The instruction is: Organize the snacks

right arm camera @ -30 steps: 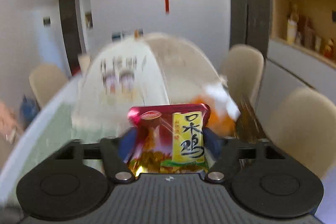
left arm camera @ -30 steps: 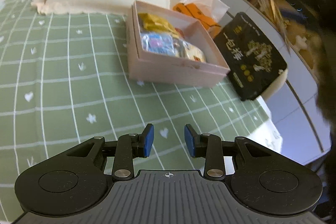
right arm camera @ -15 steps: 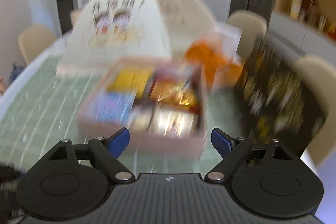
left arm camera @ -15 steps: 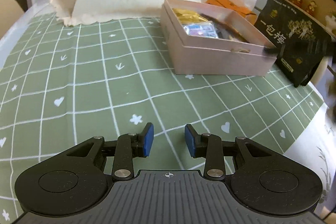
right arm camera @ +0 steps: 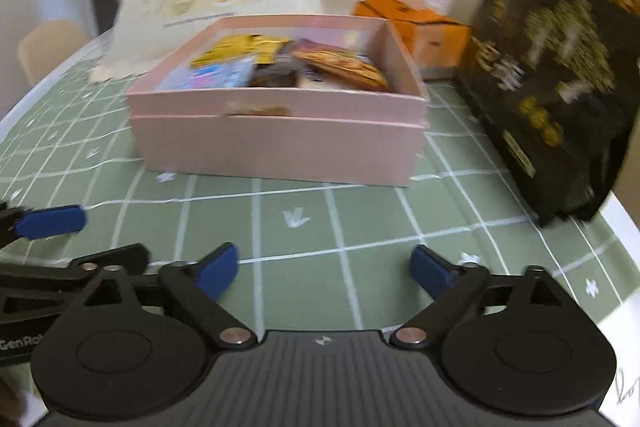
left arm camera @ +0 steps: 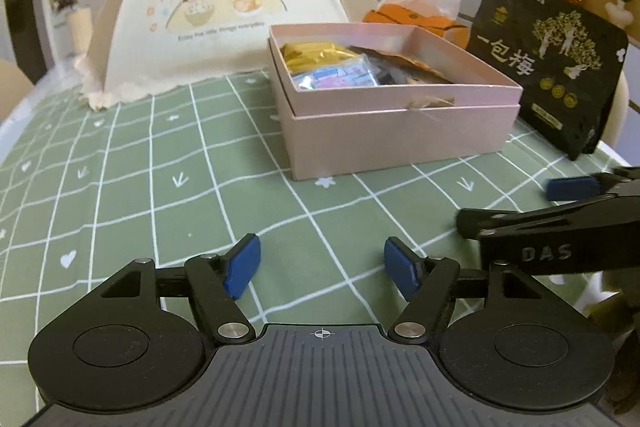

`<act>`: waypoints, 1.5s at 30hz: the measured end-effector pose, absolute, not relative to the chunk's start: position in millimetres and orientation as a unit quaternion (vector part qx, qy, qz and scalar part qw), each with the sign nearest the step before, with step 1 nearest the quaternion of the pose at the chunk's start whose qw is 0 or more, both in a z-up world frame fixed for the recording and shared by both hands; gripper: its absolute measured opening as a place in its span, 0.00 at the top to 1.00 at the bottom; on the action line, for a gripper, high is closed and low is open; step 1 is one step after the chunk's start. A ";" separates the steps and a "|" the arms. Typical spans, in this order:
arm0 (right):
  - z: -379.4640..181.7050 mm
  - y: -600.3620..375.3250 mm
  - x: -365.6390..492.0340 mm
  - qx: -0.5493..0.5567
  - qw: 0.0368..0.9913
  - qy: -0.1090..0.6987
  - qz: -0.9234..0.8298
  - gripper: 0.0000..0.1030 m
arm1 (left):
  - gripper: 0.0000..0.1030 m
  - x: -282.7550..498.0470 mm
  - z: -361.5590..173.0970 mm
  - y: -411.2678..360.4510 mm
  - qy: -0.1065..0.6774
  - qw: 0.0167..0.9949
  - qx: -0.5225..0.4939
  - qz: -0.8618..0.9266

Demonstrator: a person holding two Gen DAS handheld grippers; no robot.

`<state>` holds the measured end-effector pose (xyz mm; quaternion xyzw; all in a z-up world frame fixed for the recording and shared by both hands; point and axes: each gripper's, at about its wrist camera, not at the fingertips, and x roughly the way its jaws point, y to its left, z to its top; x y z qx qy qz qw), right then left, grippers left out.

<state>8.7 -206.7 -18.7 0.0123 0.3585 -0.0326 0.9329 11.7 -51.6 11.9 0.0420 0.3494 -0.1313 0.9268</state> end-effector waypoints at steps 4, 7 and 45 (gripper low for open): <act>-19.1 -210.2 5.8 0.011 0.936 0.350 -0.042 0.00 | 0.27 12.5 9.5 -53.2 0.337 0.932 0.043 -0.123; -20.9 -212.9 1.5 0.009 0.941 0.337 -0.036 0.00 | 0.27 15.6 9.5 -52.6 0.336 0.933 0.039 -0.120; -21.2 -213.0 -4.0 0.010 0.945 0.323 -0.041 0.00 | 0.27 16.8 8.3 -51.5 0.331 0.935 0.039 -0.118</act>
